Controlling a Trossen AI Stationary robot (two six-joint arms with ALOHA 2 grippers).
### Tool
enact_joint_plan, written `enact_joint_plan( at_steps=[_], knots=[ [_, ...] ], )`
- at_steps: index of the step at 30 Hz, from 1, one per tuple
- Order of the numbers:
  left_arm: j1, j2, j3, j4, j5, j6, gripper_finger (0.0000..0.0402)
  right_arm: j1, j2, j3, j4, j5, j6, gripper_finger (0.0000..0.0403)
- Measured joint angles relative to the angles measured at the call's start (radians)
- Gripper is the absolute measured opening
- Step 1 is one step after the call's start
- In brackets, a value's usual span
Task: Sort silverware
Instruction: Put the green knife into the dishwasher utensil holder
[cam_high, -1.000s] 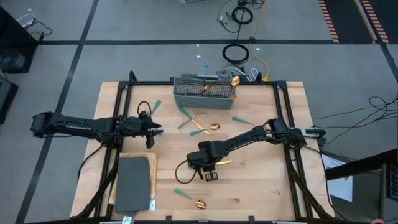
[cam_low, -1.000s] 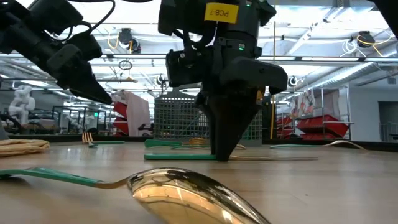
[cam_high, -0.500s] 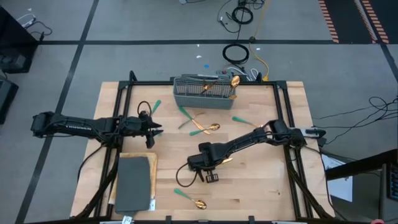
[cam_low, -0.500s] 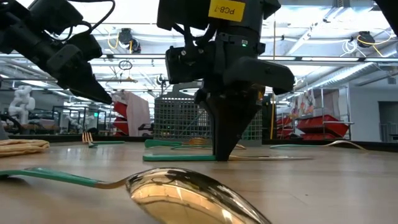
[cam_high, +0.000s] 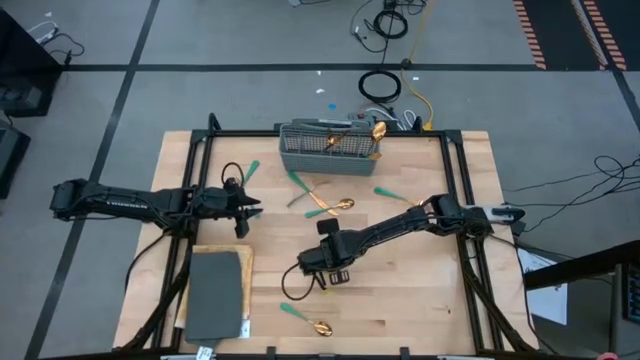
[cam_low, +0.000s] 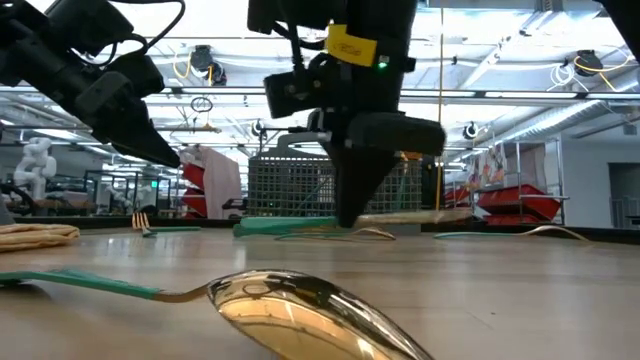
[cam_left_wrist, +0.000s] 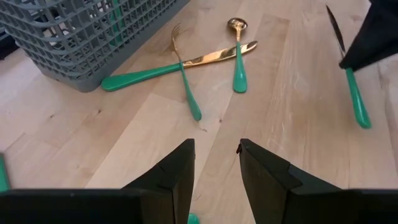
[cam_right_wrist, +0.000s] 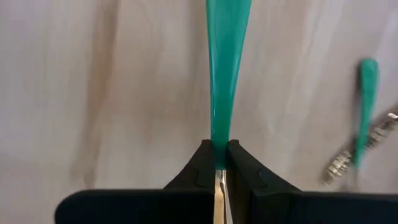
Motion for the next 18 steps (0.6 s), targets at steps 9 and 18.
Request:
enact_joint_plan(
  at_steps=[9, 18],
  knots=[
    [0.000, 0.000, 0.000, 0.000, -0.003, 0.003, 0.0132, -0.036, -0.002, 0.120, -0.208, 0.268, -0.052, 0.0000],
    [0.000, 0.000, 0.000, 0.000, -0.004, 0.003, 0.0132, -0.144, -0.003, 0.240, -0.343, 0.495, -0.194, 0.0000]
  ],
)
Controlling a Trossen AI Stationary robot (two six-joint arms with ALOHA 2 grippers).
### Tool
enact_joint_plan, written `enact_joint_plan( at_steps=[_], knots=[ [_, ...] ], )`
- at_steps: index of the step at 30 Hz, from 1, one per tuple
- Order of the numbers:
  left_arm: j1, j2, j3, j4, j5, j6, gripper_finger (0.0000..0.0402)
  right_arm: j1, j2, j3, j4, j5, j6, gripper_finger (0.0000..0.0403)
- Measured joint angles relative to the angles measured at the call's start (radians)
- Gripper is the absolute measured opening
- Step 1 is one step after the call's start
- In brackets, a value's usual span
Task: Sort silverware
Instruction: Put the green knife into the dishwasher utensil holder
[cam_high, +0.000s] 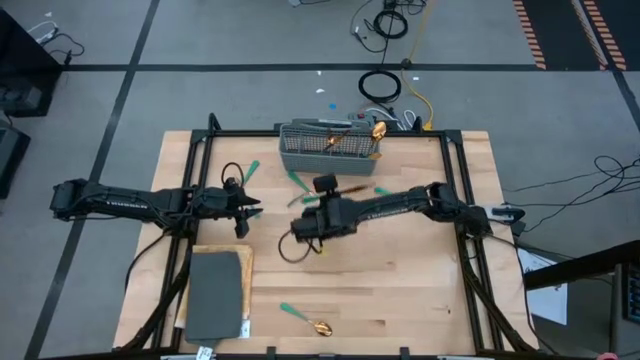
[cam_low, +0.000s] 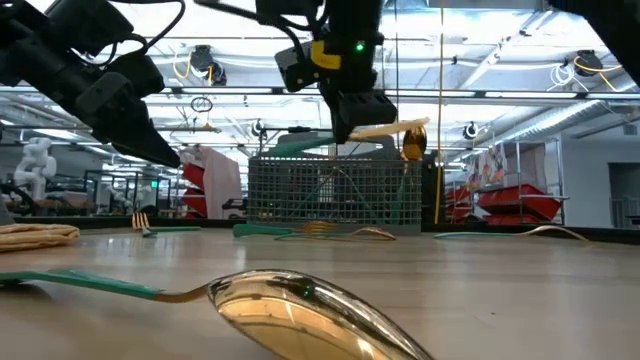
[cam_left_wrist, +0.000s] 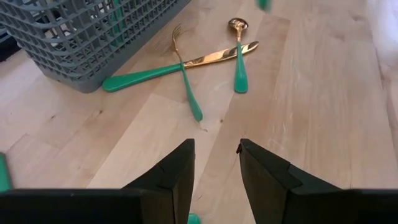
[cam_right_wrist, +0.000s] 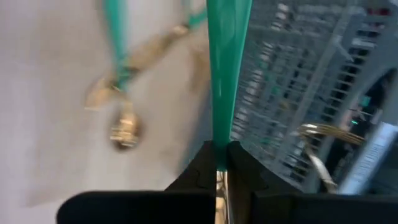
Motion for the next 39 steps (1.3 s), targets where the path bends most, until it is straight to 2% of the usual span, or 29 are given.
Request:
enact_joint_plan(
  at_steps=[9, 16, 22, 27, 31, 36, 39],
  knots=[
    [0.000, 0.000, 0.000, 0.000, -0.026, 0.000, 0.0132, -0.112, -0.001, 0.084, 0.007, 0.240, -0.279, 0.0000],
    [0.000, 0.000, 0.000, 0.000, -0.031, 0.000, 0.0132, -0.235, -0.001, 0.092, 0.037, 0.398, -0.462, 0.0000],
    [0.000, 0.000, 0.000, 0.000, -0.031, 0.000, 0.0132, -0.318, 0.000, 0.092, 0.114, 0.410, -0.608, 0.0000],
    [0.000, 0.000, 0.000, 0.000, -0.036, 0.001, 0.0132, -0.330, 0.035, 0.094, 0.207, 0.414, -0.783, 0.0000],
    [0.000, 0.000, 0.000, 0.000, -0.053, 0.002, 0.0132, -0.324, 0.081, 0.094, 0.218, 0.407, -0.882, 0.0000],
    [0.000, 0.000, 0.000, -0.005, -0.054, 0.002, 0.0132, -0.324, 0.131, 0.092, 0.178, 0.409, -0.939, 0.0001],
    [0.000, 0.000, 0.000, -0.012, -0.067, 0.001, 0.0132, -0.323, 0.140, 0.092, 0.180, 0.410, -0.936, 0.0016]
  ],
)
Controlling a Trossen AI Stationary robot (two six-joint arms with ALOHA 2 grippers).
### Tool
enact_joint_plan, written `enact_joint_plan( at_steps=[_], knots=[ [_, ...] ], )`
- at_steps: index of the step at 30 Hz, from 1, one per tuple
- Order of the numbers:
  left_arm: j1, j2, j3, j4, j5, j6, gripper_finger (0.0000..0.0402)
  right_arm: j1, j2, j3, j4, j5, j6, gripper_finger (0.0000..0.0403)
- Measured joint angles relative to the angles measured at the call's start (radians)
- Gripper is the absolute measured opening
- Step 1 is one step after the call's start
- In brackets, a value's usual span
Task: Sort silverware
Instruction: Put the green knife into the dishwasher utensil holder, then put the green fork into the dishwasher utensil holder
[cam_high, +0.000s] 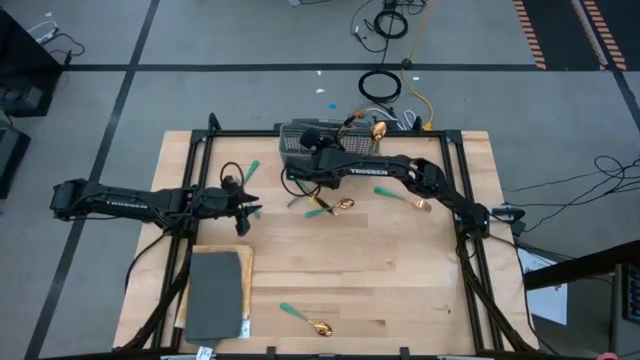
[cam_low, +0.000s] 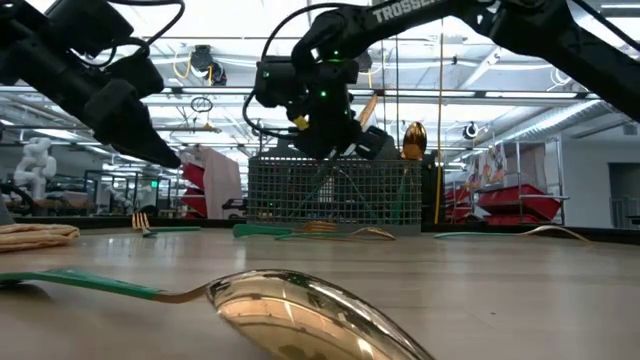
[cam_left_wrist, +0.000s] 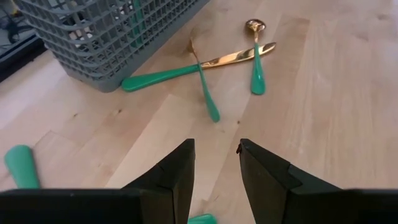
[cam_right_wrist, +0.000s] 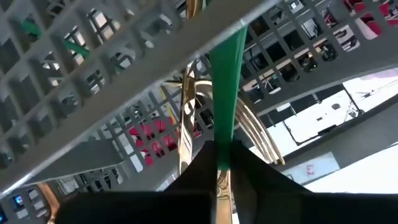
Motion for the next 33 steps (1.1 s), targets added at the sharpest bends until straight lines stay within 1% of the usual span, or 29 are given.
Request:
enact_joint_plan(
  at_steps=[3, 9, 12, 14, 16, 20, 21, 24, 25, 28, 29, 31, 32, 33],
  knots=[
    [0.000, 0.000, 0.000, -0.013, -0.034, 0.001, 0.0132, 0.010, 0.000, 0.000, 0.006, 0.000, 0.009, 0.0046],
    [0.000, 0.000, 0.000, -0.054, -0.125, -0.015, 0.0132, 0.024, -0.001, 0.001, 0.009, 0.006, 0.027, 0.0125],
    [0.000, 0.000, 0.000, -0.053, -0.164, -0.039, 0.0133, 0.025, -0.001, 0.001, 0.009, 0.009, 0.035, 0.0158],
    [0.000, 0.000, 0.000, -0.060, -0.212, -0.055, 0.0133, 0.026, -0.001, 0.001, 0.013, 0.044, 0.050, 0.0172],
    [0.000, 0.000, 0.000, -0.081, -0.258, -0.055, 0.0133, 0.026, -0.001, 0.001, 0.016, 0.090, 0.077, 0.0182],
    [0.000, 0.000, 0.000, -0.159, -0.259, 0.099, 0.0133, 0.034, -0.020, 0.001, 0.009, 0.120, 0.123, 0.0188],
    [0.001, 0.000, -0.001, -0.164, -0.252, 0.109, 0.0133, 0.039, -0.028, 0.001, 0.007, 0.123, 0.130, 0.0188],
    [0.001, 0.000, 0.000, -0.133, -0.183, 0.166, 0.0133, 0.061, -0.063, 0.001, 0.016, 0.126, 0.143, 0.0188],
    [0.000, 0.005, 0.000, -0.131, -0.176, 0.184, 0.0133, 0.069, -0.078, 0.002, 0.017, 0.127, 0.154, 0.0187],
    [0.010, 0.025, 0.000, -0.095, -0.200, 0.220, 0.0133, 0.099, -0.124, 0.002, 0.013, 0.124, 0.210, 0.0186],
    [0.018, 0.035, 0.001, -0.075, -0.234, 0.174, 0.0133, 0.111, -0.140, 0.002, 0.011, 0.124, 0.236, 0.0186],
    [0.050, 0.058, 0.019, -0.038, -0.318, -0.021, 0.0133, 0.134, -0.183, 0.002, 0.003, 0.125, 0.285, 0.0186],
    [0.068, 0.066, 0.038, -0.036, -0.324, -0.101, 0.0133, 0.147, -0.202, 0.002, 0.000, 0.126, 0.307, 0.0186],
    [0.084, 0.080, 0.058, -0.048, -0.298, -0.134, 0.0133, 0.160, -0.221, 0.002, -0.004, 0.126, 0.331, 0.0186]
  ],
)
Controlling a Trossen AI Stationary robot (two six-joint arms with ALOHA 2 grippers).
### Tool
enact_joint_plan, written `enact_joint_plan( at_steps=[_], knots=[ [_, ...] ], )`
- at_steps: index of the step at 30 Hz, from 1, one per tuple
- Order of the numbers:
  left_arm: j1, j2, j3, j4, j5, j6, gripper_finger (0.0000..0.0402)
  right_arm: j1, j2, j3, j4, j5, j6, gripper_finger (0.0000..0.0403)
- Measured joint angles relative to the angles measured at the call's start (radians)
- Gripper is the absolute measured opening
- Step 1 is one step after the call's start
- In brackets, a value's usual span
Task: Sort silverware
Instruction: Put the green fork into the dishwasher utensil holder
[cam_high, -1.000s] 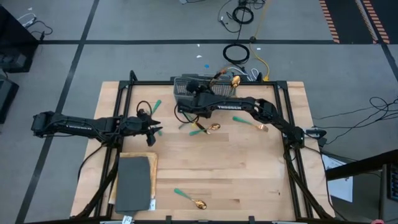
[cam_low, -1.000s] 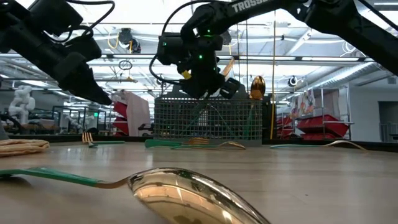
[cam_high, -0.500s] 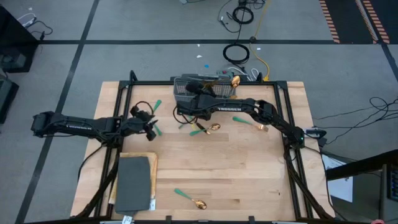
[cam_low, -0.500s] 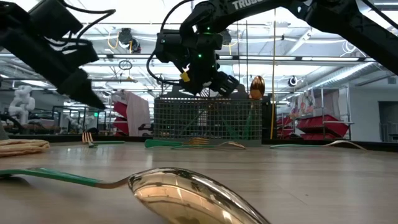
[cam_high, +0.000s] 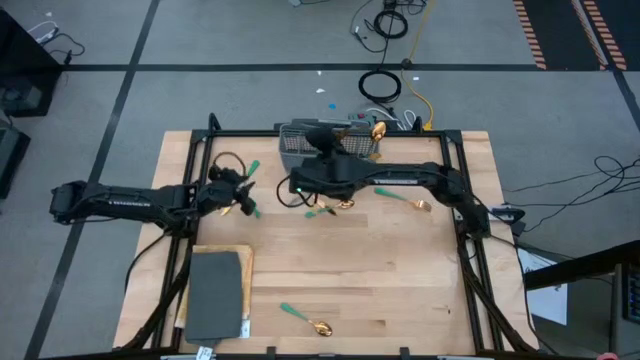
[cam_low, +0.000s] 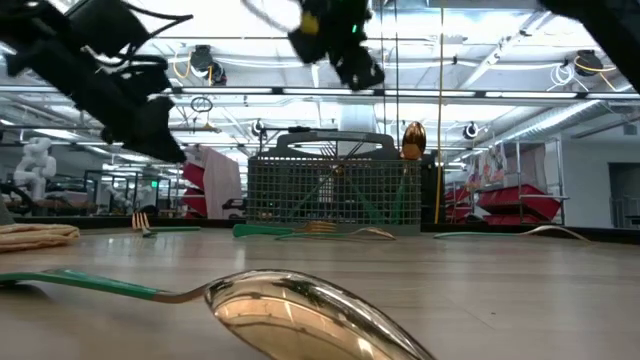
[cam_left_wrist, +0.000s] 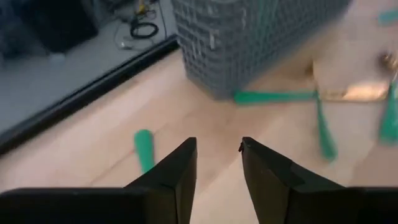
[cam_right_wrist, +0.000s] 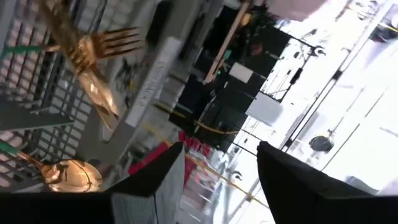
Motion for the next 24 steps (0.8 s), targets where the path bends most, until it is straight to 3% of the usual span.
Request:
enact_joint_plan(
  at_steps=[5, 9, 11, 15, 17, 20, 24],
  knots=[
    [0.049, 0.108, 0.135, -0.194, 0.207, -0.087, 0.0133, 0.055, -0.085, 0.000, -0.017, -0.002, 0.073, 0.0186],
    [0.053, 0.212, 0.320, -0.305, 0.337, -0.024, 0.0132, 0.084, -0.148, 0.000, -0.056, -0.001, 0.138, 0.0186],
    [0.053, 0.262, 0.447, -0.384, 0.373, 0.117, 0.0132, 0.098, -0.176, 0.000, -0.096, -0.007, 0.188, 0.0186],
    [0.053, 0.355, 0.687, -0.689, 0.423, 0.615, 0.0132, 0.116, -0.228, 0.000, -0.161, -0.113, 0.311, 0.0185],
    [0.061, 0.395, 0.765, -0.786, 0.425, 0.732, 0.0132, 0.122, -0.246, 0.000, -0.190, -0.161, 0.379, 0.0185],
    [0.096, 0.438, 0.804, -0.826, 0.453, 0.836, 0.0132, 0.131, -0.255, 0.000, -0.257, -0.194, 0.459, 0.0185],
    [0.142, 0.503, 0.761, -0.883, 0.560, 0.980, 0.0132, 0.141, -0.257, 0.000, -0.343, -0.236, 0.539, 0.0185]
  ],
)
